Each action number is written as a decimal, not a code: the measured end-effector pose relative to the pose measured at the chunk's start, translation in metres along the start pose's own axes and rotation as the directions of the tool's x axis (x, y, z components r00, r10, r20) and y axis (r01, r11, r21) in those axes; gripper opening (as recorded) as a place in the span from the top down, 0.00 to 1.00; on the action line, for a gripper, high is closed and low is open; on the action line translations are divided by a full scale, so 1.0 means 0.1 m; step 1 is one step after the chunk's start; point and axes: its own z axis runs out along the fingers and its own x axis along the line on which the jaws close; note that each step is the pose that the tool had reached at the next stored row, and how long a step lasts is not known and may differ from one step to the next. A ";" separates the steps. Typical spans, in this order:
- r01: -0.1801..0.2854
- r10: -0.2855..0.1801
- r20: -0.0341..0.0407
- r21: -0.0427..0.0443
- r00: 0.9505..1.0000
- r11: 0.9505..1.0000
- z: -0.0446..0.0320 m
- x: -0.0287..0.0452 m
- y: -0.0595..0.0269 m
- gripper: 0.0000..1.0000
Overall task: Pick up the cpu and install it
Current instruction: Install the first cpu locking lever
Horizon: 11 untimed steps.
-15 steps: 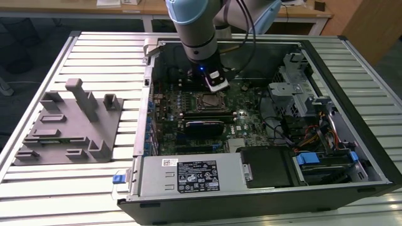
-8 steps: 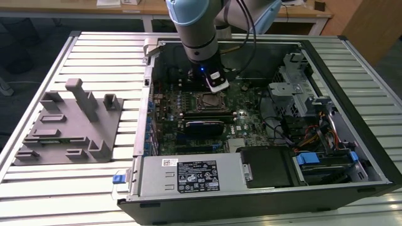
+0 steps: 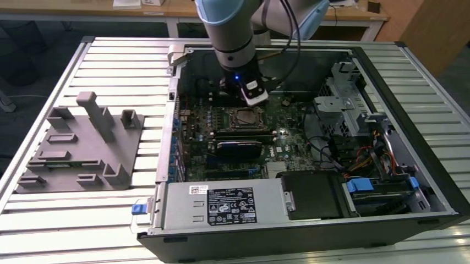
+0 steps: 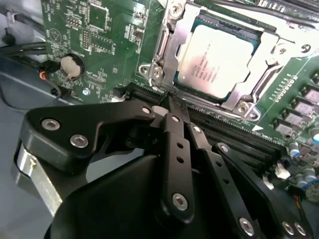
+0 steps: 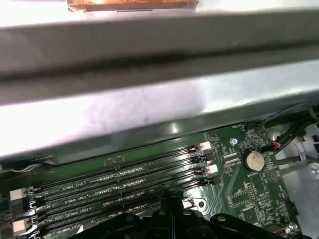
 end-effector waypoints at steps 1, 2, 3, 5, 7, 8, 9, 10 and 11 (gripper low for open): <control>0.000 0.000 0.000 0.000 1.000 1.000 -0.019 -0.005 0.005 0.89; 0.000 0.000 0.000 0.000 1.000 1.000 -0.037 -0.009 0.010 0.89; 0.000 0.000 0.000 0.000 1.000 1.000 -0.044 -0.010 0.012 0.89; 0.000 0.000 0.000 -0.001 1.000 1.000 -0.043 -0.010 0.012 0.89; 0.000 0.000 0.000 -0.001 1.000 1.000 -0.043 -0.011 0.012 0.89; 0.000 0.000 0.000 0.000 1.000 1.000 -0.043 -0.013 0.013 0.89; 0.000 0.000 -0.003 0.002 1.000 1.000 -0.040 -0.024 0.015 0.89; -0.001 0.001 -0.009 0.007 1.000 1.000 -0.036 -0.036 0.017 0.89; -0.002 0.002 -0.014 0.012 1.000 1.000 -0.032 -0.048 0.020 0.89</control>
